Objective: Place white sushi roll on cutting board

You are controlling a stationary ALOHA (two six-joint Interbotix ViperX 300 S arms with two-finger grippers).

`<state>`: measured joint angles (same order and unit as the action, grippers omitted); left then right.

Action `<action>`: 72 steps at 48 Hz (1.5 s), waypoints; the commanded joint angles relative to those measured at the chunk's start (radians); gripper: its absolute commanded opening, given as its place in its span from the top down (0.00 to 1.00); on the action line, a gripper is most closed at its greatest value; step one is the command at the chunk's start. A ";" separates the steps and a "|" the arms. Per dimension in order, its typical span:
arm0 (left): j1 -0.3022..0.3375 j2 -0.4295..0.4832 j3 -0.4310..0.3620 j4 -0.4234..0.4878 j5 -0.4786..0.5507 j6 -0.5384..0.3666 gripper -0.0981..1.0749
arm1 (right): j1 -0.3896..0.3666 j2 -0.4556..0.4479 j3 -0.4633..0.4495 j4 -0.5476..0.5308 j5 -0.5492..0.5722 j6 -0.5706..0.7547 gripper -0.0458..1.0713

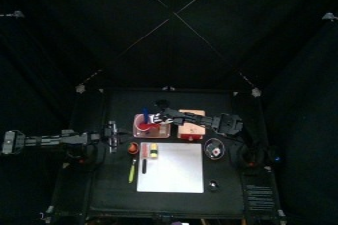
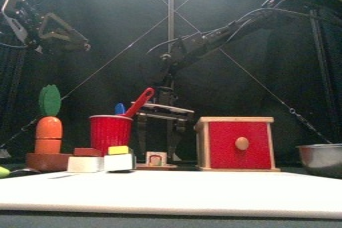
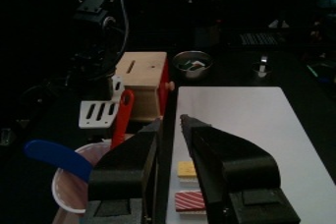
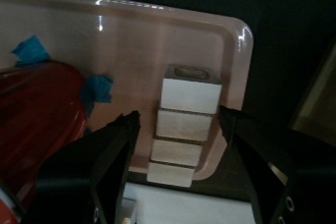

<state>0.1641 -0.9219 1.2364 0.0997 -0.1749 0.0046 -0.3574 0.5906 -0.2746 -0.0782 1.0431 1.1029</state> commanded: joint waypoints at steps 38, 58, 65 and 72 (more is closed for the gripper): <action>0.008 0.002 -0.032 0.009 0.000 0.002 0.35 | 0.006 -0.018 0.002 -0.008 -0.008 -0.002 0.17; 0.012 0.002 -0.037 0.009 0.000 0.002 0.35 | 0.011 -0.043 -0.012 -0.006 -0.008 -0.011 0.34; 0.012 0.002 -0.041 0.008 0.002 0.000 0.35 | 0.011 -0.087 -0.015 -0.012 0.003 -0.015 0.34; 0.012 0.002 -0.051 0.006 0.014 -0.002 0.35 | 0.006 -0.146 -0.025 -0.029 0.029 -0.020 0.34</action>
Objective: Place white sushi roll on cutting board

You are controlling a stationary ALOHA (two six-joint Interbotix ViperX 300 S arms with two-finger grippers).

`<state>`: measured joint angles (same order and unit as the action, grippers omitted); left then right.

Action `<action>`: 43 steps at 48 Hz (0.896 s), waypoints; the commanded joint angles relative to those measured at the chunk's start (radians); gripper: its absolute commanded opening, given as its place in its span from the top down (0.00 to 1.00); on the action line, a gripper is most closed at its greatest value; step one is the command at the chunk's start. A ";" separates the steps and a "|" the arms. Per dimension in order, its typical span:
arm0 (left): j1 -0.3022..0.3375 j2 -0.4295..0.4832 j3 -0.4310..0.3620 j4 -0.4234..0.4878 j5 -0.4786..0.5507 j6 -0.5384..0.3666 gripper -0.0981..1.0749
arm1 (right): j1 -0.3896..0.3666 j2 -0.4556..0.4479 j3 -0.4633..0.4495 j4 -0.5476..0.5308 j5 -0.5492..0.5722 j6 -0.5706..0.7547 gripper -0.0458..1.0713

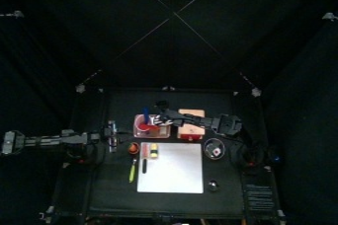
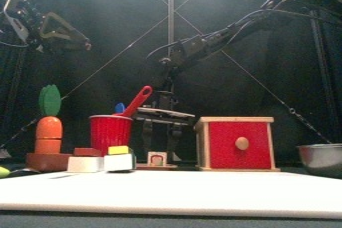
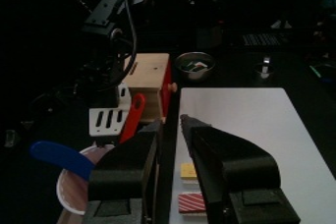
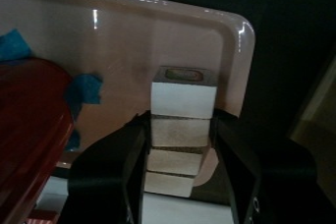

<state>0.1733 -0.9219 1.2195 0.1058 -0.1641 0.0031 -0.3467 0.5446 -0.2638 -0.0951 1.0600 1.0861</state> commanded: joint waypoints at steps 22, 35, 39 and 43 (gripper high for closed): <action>0.020 0.002 -0.051 -0.026 0.015 -0.002 0.35 | -0.008 -0.288 -0.008 -0.012 0.178 -0.103 0.34; 0.052 0.003 -0.051 -0.064 0.015 0.000 0.35 | 0.118 -0.413 0.164 0.130 0.296 -0.069 0.34; 0.071 0.009 -0.051 -0.064 0.015 0.002 0.35 | 0.173 -0.439 0.252 0.161 0.279 -0.002 0.34; 0.104 0.025 -0.054 -0.066 0.020 0.000 0.35 | 0.232 -0.477 0.337 0.163 0.235 0.087 0.35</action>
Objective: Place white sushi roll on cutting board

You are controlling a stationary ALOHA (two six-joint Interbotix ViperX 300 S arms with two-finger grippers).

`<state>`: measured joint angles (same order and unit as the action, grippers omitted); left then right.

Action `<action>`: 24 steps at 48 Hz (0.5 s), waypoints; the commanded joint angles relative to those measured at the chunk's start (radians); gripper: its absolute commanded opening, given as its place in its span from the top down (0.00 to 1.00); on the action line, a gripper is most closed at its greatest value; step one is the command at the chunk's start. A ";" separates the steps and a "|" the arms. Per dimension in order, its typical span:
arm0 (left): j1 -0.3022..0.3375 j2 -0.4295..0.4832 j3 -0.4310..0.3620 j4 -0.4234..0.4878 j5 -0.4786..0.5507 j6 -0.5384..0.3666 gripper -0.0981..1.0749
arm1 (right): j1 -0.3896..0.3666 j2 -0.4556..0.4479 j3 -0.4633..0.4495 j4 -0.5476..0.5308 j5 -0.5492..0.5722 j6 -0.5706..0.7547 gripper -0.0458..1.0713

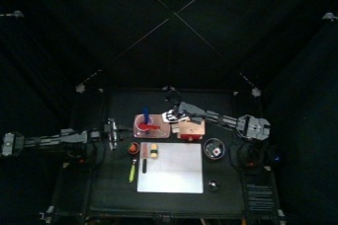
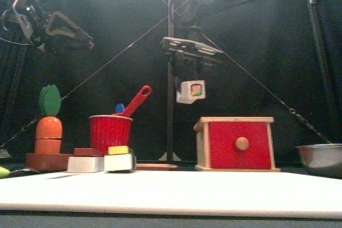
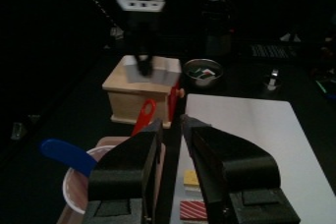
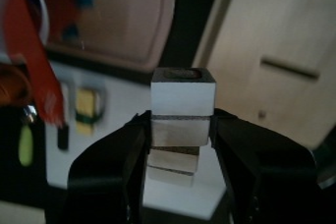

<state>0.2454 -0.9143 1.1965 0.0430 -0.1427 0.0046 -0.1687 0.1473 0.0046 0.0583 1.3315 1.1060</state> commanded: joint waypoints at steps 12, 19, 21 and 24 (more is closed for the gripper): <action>0.044 0.035 -0.048 -0.017 0.017 -0.005 0.35 | 0.227 -0.179 0.299 0.002 -0.288 0.359 0.34; 0.044 0.037 -0.052 -0.029 0.012 -0.003 0.35 | 0.304 -0.181 0.411 -0.081 -0.503 0.545 0.34; 0.044 0.037 -0.055 -0.028 0.012 -0.002 0.35 | 0.318 -0.176 0.439 -0.110 -0.557 0.597 0.34; 0.048 0.037 -0.057 -0.028 0.012 -0.002 0.35 | 0.333 -0.163 0.474 -0.161 -0.623 0.680 0.34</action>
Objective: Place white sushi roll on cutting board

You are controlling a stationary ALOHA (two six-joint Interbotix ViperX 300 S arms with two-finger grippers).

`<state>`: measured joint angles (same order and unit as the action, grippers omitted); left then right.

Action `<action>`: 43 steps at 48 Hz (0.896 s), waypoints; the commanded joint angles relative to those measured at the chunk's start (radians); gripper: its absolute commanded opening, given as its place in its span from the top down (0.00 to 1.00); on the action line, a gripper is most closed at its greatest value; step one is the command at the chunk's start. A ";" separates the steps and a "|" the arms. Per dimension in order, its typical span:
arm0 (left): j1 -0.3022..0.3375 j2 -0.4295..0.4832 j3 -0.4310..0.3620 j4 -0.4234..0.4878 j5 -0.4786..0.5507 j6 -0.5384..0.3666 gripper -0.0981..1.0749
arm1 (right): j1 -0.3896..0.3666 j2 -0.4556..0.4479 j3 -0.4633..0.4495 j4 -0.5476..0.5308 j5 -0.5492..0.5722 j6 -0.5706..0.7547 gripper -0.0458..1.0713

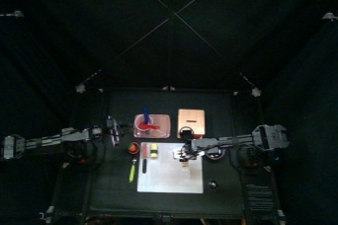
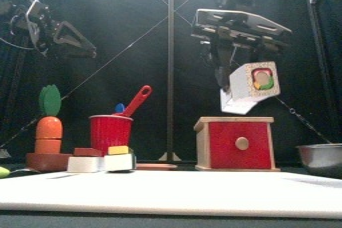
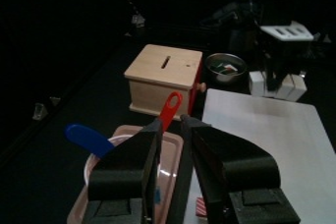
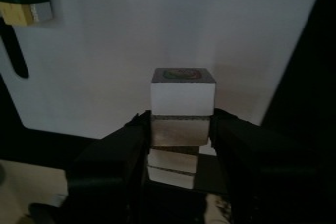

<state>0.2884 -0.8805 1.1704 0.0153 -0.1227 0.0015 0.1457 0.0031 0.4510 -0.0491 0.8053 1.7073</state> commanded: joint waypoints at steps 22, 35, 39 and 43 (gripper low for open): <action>0.021 0.003 -0.014 -0.002 -0.009 -0.002 0.35 | 0.017 0.074 0.032 -0.150 -0.224 0.170 0.32; 0.032 0.003 -0.012 -0.002 -0.009 0.002 0.35 | 0.017 0.135 0.009 -0.172 -0.258 0.170 0.10; 0.032 0.003 -0.012 -0.002 -0.005 0.002 0.35 | 0.015 0.130 0.008 -0.175 -0.261 0.170 0.03; 0.032 0.003 -0.011 -0.002 -0.006 0.000 0.35 | 0.017 0.107 0.011 -0.184 -0.256 0.169 0.02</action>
<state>0.3175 -0.8805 1.1720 0.0153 -0.1243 0.0015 0.1657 0.1580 0.4801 -0.2240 0.5507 1.8776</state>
